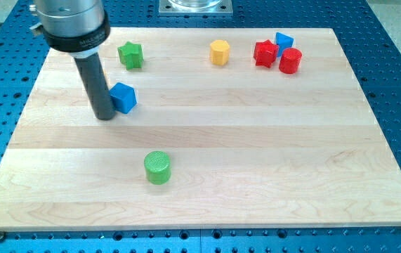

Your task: Move the cube below the red star

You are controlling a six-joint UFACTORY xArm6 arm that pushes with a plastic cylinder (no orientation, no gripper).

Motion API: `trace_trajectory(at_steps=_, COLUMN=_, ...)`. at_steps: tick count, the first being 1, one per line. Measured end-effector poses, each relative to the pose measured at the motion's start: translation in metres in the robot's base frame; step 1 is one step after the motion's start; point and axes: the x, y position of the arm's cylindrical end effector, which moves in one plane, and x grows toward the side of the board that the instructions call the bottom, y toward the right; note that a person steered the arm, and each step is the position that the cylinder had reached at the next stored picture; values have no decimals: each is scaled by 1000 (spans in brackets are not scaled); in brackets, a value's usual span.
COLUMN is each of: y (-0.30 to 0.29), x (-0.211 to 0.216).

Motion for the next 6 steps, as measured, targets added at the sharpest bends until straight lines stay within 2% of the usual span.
trace_trajectory(at_steps=1, y=-8, x=-11)
trace_trajectory(at_steps=2, y=17, x=-29)
trace_trajectory(at_steps=4, y=158, x=-36)
trace_trajectory(at_steps=5, y=223, x=-57)
trace_trajectory(at_steps=6, y=253, x=-67)
